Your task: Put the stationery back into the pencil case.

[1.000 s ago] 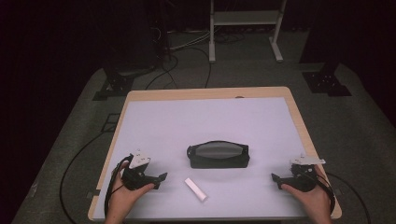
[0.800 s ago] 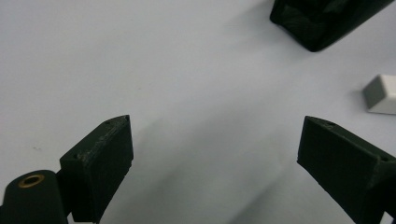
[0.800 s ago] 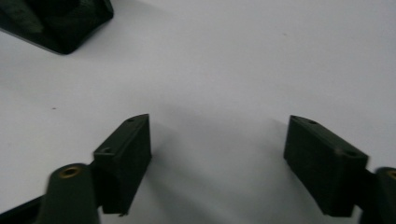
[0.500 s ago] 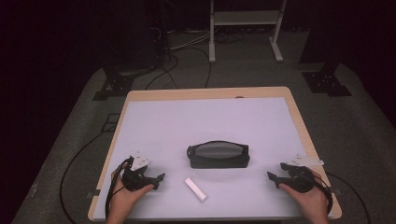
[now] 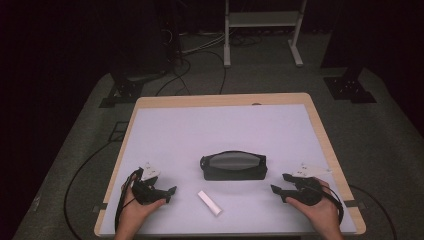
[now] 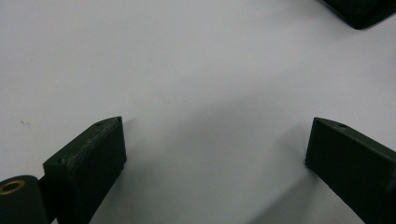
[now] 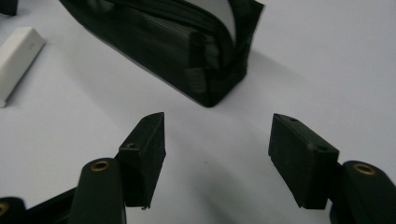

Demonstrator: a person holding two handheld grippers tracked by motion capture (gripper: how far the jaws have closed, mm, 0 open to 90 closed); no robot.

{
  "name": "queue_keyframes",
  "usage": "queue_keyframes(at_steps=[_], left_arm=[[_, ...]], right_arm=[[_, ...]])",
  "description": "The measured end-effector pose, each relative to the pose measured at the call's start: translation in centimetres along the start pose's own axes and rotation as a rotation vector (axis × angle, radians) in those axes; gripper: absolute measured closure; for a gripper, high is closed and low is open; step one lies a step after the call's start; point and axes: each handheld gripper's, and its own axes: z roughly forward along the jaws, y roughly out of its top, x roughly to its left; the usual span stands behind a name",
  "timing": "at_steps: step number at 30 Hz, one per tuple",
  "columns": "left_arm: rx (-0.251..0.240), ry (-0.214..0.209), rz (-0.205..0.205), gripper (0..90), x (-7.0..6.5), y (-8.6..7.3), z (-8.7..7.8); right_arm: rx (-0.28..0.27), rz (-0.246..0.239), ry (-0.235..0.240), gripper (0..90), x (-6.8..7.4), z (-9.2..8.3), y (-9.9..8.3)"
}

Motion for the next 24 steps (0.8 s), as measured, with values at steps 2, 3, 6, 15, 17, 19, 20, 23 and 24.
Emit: queue_keyframes(at_steps=[2, 3, 6, 15, 17, 19, 20, 23, 24], left_arm=[[0.0, -0.001, -0.002, 4.2, 0.0, 0.0, 0.0], [0.0, -0.001, -0.002, 4.2, 0.0, 0.0, 0.0], [0.0, -0.002, -0.003, 4.1, 0.0, 0.0, 0.0], [0.0, -0.003, -0.004, 4.0, 0.0, 0.0, 0.0], [0.002, -0.003, -0.003, 4.0, 0.0, 0.0, 0.0], [0.001, -0.003, -0.003, 4.0, 0.0, 0.0, 0.0], [0.001, -0.003, -0.003, 4.0, 0.0, 0.0, 0.0], [0.001, -0.003, -0.005, 4.0, 0.0, 0.0, 0.0], [0.002, -0.003, -0.004, 4.0, 0.0, 0.0, 0.0]], right_arm=[[0.002, -0.015, 0.011, 36.7, 0.4, 0.2, 0.2], [0.005, -0.021, 0.016, 36.9, 0.6, 0.3, 0.4], [0.004, -0.034, 0.032, 37.3, 1.1, 0.6, 0.7], [0.01, -0.06, 0.078, 39.9, 2.6, 1.1, 1.4], [0.012, -0.064, 0.089, 40.4, 2.9, 1.3, 1.6], [0.011, -0.07, 0.1, 40.9, 3.3, 1.5, 1.8], [0.01, -0.071, 0.104, 41.3, 3.5, 1.5, 1.8], [0.015, -0.082, 0.118, 41.9, 3.9, 1.7, 2.1], [0.015, -0.086, 0.122, 42.0, 4.1, 1.8, 2.1]])
